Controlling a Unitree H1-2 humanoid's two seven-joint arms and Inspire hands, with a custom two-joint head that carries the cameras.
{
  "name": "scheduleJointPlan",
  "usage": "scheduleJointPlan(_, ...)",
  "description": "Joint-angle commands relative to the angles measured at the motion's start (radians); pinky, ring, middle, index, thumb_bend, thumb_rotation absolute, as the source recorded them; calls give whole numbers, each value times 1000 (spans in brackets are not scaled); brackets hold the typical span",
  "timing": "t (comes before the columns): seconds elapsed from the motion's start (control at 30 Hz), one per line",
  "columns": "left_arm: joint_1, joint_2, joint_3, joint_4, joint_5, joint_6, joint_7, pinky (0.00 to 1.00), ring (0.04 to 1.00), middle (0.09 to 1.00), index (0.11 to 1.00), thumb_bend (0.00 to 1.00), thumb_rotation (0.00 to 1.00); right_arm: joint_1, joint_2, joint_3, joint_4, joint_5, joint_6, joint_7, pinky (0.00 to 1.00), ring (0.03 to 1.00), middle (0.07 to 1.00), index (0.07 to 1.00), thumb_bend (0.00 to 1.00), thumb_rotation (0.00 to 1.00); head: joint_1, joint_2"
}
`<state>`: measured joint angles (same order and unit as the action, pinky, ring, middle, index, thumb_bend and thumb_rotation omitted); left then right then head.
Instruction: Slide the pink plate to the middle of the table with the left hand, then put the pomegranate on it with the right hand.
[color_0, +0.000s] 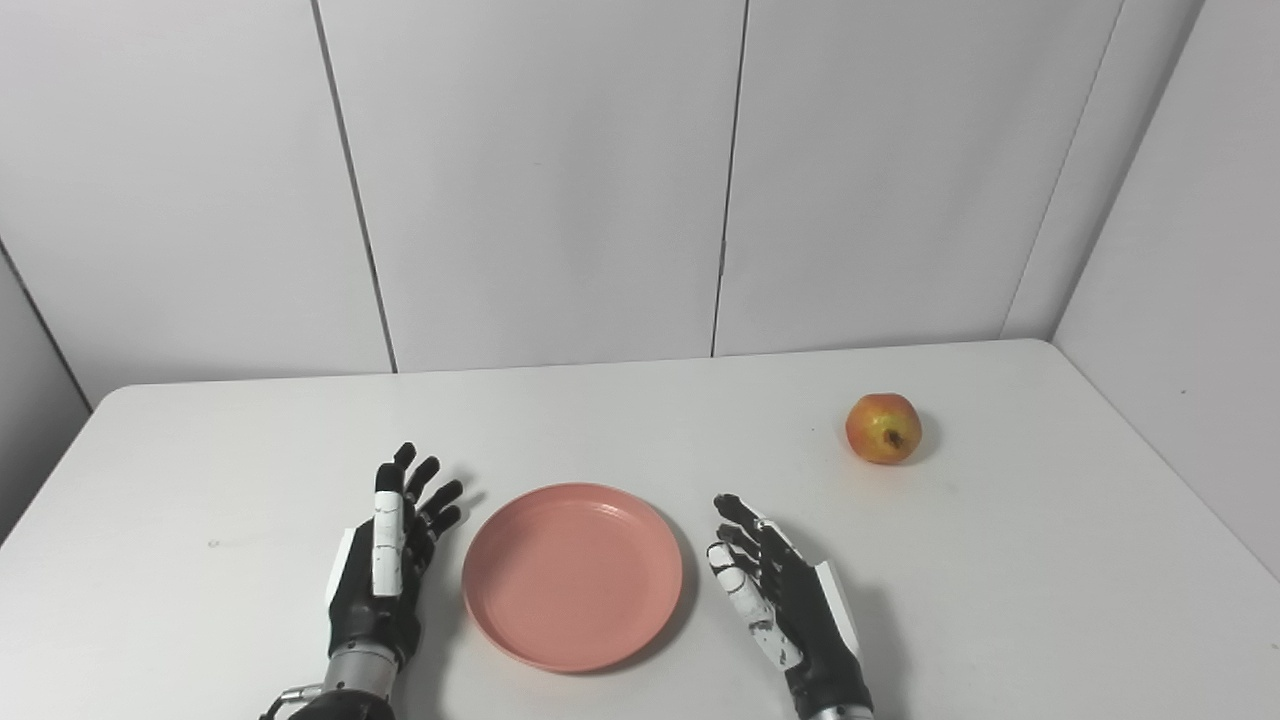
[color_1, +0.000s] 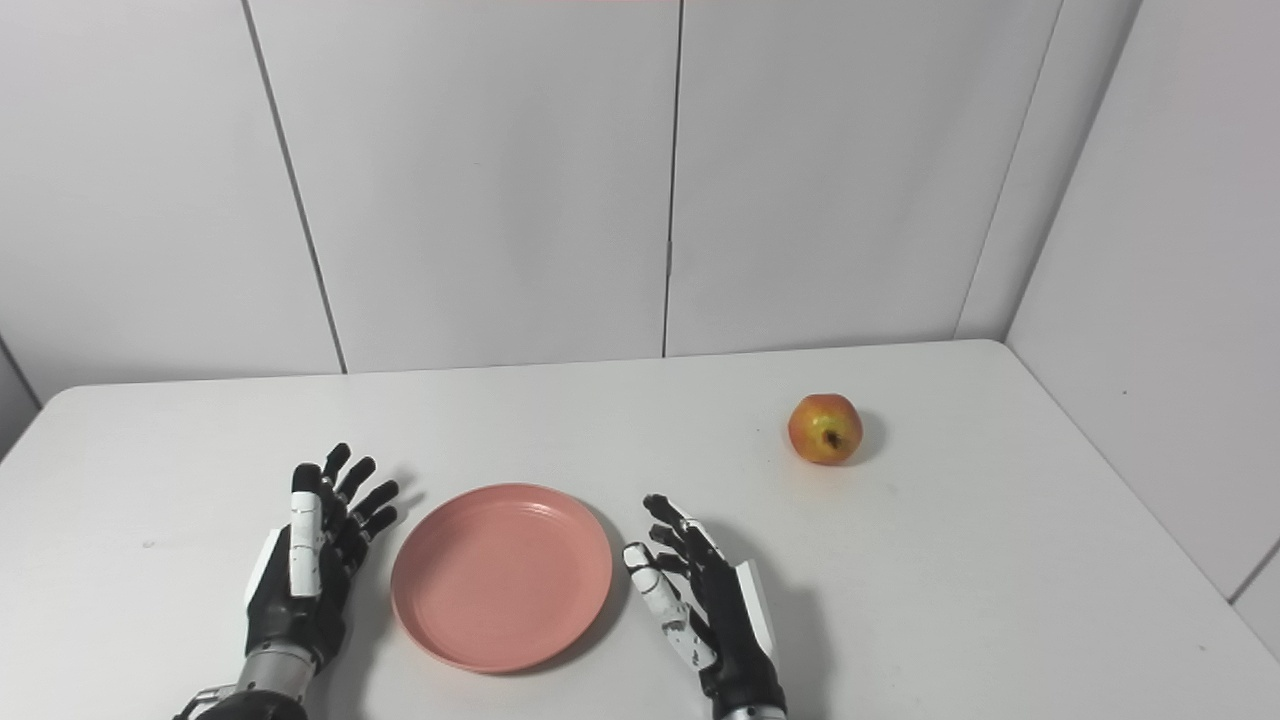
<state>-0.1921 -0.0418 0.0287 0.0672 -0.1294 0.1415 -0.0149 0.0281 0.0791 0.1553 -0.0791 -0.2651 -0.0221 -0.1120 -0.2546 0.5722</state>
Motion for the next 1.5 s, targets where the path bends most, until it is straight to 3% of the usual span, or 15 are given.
scheduleJointPlan(0.0, -27, 4, 1, -9, -5, -18, -11, 888, 891, 959, 991, 963, 1000, -25, 0, 5, -42, -45, -69, -28, 817, 837, 866, 811, 683, 834, 1, 1)
scheduleJointPlan(0.33, -15, -2, -16, -2, -2, -17, -17, 894, 883, 951, 988, 959, 1000, -146, -65, -8, -104, -210, -65, -63, 765, 793, 812, 818, 678, 758, 7, -10)
scheduleJointPlan(0.57, -9, 0, -19, -3, -2, -18, -21, 884, 896, 951, 991, 922, 999, -255, -140, -9, -108, -360, -48, -81, 676, 735, 750, 708, 700, 798, 5, -12)
scheduleJointPlan(0.8, -3, -4, -21, -13, 3, -11, -19, 889, 893, 953, 993, 915, 997, -340, -216, -14, -110, -475, -5, -42, 632, 734, 764, 732, 756, 841, 4, -14)
scheduleJointPlan(1.03, 1, -2, -27, -18, 6, -8, -21, 902, 899, 957, 1000, 907, 1000, -399, -273, -36, -107, -521, 37, 13, 592, 698, 740, 732, 781, 821, 9, -13)
scheduleJointPlan(1.17, 3, 1, -30, -23, 9, -1, -20, 942, 899, 959, 1000, 906, 1000, -428, -319, -41, -81, -538, 12, 12, 575, 672, 716, 695, 736, 802, 8, -11)
scheduleJointPlan(1.47, 5, -2, -35, -25, 13, 1, -18, 949, 888, 951, 1000, 916, 989, -486, -416, -39, 8, -609, 54, 66, 635, 728, 736, 701, 783, 848, 7, -14)
